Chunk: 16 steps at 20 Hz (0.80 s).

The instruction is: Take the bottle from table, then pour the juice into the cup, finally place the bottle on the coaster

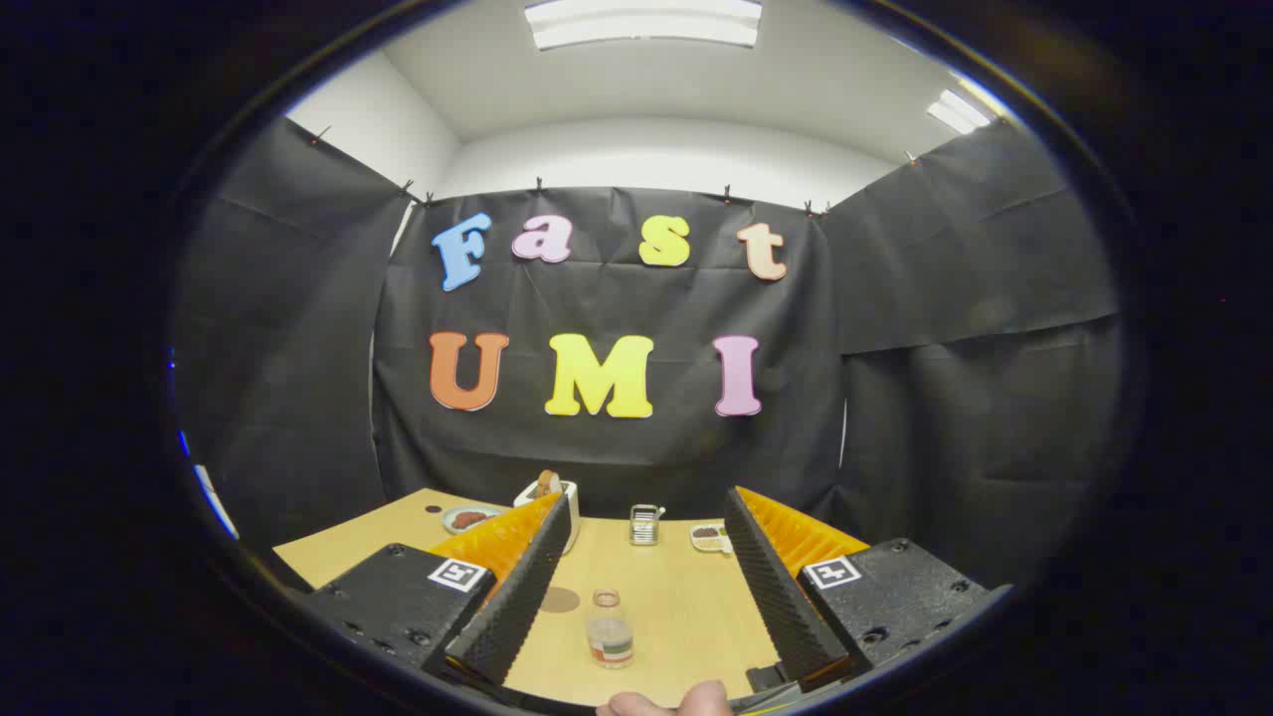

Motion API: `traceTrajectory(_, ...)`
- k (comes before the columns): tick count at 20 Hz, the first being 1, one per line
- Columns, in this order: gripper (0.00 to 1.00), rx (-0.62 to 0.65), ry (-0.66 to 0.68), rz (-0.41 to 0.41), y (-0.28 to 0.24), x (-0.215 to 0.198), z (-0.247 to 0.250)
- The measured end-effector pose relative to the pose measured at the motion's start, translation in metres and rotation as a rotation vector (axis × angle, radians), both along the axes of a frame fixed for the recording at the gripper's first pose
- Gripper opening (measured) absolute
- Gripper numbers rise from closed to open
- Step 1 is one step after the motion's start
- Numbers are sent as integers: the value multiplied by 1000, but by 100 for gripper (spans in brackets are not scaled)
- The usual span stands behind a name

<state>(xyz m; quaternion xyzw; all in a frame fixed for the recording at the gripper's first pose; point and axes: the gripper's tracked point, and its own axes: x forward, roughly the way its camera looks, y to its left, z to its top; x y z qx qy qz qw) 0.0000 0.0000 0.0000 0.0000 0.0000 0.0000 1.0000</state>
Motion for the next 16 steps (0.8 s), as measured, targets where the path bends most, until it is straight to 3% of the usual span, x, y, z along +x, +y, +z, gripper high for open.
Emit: traceTrajectory(16,100,36,78,40,12,17,-22)
